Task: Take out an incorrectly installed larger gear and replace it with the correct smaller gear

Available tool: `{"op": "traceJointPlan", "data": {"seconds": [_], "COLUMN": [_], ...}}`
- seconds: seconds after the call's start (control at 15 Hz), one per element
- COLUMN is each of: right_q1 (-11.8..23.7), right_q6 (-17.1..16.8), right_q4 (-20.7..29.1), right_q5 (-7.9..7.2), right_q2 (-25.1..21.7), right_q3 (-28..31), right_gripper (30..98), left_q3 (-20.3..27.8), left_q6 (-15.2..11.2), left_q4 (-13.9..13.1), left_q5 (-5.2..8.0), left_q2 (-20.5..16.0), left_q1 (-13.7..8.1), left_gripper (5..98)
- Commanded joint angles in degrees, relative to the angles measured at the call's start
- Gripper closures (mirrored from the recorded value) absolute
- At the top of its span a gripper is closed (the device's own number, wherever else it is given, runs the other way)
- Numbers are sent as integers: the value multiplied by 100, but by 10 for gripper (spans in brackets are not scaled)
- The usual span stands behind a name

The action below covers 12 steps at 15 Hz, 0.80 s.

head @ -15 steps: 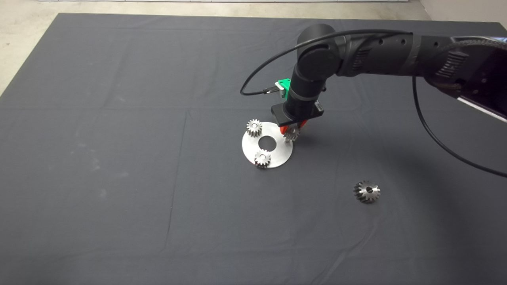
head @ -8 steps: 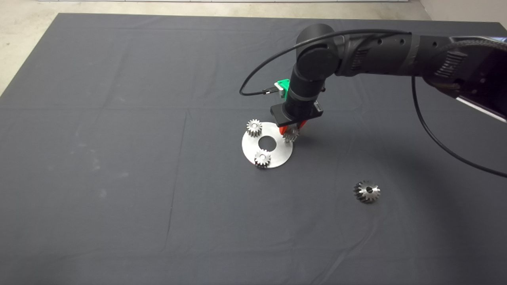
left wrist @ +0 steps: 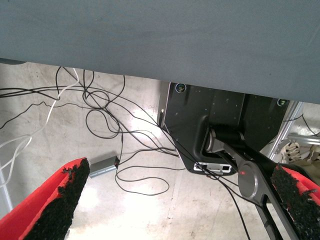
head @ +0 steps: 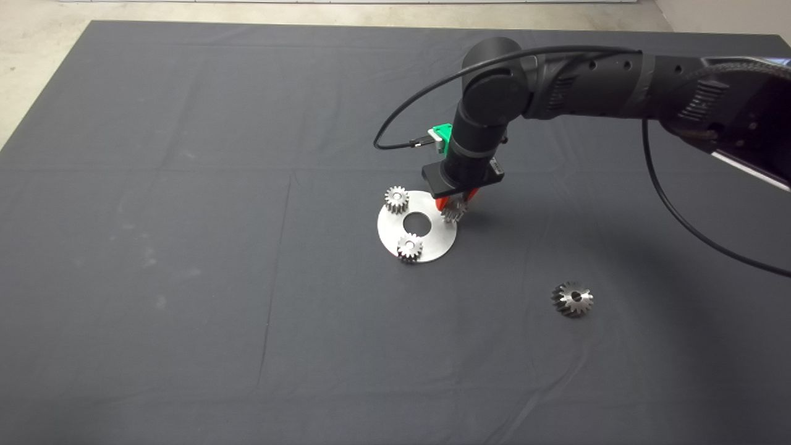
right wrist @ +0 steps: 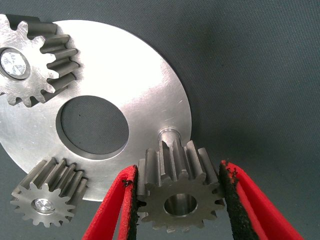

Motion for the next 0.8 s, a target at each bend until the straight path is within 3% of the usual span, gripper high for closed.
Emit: {"op": "traceJointPlan", "data": {"seconds": [0.0,0.4,0.73], "right_q1": [146,-329,-319], "right_q6": [-14,3,-14], "right_q4": [197,162,162], "right_q5": [-674,-674,-674], "right_q2": [33,-3,-20], "right_q3": [27,54,45], "right_gripper": [910,910,909], "left_q3": [56,56,65], "left_q6": [21,21,21], "left_q4": [-71,-72,-69], "left_q5": [157,157,157], "left_q2": [12,3,8], "left_q1": [-10,-10,-10], "left_gripper": [93,93,93]}}
